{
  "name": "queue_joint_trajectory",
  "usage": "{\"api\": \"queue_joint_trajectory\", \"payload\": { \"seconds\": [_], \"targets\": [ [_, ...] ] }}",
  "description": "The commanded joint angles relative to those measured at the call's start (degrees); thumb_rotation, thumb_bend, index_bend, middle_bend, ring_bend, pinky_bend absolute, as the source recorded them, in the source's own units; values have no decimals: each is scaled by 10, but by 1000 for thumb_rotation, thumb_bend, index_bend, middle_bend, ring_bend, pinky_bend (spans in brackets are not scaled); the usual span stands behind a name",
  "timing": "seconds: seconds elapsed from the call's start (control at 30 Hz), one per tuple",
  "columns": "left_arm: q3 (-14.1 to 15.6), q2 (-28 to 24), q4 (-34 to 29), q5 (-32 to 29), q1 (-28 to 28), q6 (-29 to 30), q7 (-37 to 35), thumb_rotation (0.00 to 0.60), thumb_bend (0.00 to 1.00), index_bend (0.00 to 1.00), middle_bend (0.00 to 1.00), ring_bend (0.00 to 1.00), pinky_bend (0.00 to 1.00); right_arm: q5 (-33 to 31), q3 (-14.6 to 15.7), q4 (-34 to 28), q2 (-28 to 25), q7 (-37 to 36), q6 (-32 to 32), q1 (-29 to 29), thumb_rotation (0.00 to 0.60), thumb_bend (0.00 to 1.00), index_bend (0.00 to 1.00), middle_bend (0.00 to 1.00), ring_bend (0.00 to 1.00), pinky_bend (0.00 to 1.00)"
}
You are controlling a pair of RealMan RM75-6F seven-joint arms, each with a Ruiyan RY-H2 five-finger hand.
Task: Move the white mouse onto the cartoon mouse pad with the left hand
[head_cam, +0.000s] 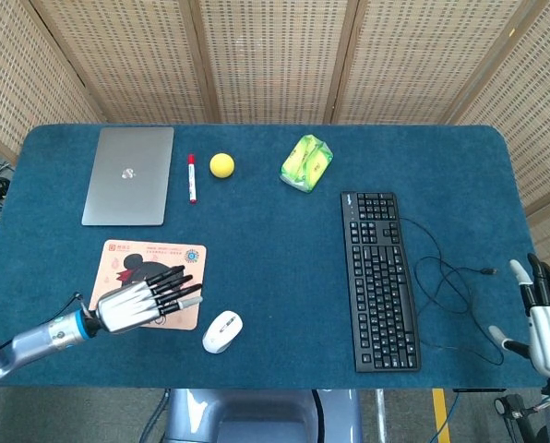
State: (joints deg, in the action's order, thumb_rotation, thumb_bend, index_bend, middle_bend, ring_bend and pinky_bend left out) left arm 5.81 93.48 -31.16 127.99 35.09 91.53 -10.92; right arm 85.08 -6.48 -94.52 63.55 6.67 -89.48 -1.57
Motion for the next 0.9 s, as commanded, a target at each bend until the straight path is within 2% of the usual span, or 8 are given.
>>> {"api": "queue_joint_trajectory", "payload": {
  "seconds": [0.03, 0.27, 0.47, 0.63, 0.9],
  "targets": [
    [16, 29, 29, -6, 20, 9, -15, 600, 8, 0, 0, 0, 21, -4, -1, 3, 0, -2, 3, -2, 600, 0, 52, 0, 0, 0],
    [34, 58, 42, -18, 49, 6, 0, 600, 8, 0, 0, 0, 21, -11, -2, 6, 0, -6, 9, -4, 600, 0, 53, 0, 0, 0],
    [60, 74, 32, -19, 72, -22, 26, 600, 8, 0, 0, 0, 21, -16, -4, 6, -3, -13, 7, -2, 600, 0, 53, 0, 0, 0],
    [70, 78, 21, -26, 83, -32, 40, 600, 9, 0, 0, 0, 21, -19, -5, 6, -6, -21, 5, -1, 600, 0, 53, 0, 0, 0],
    [85, 83, -38, -36, 105, -63, 62, 600, 8, 0, 0, 0, 21, -20, -7, 6, -13, -38, 1, 2, 600, 0, 52, 0, 0, 0]
  ]
}}
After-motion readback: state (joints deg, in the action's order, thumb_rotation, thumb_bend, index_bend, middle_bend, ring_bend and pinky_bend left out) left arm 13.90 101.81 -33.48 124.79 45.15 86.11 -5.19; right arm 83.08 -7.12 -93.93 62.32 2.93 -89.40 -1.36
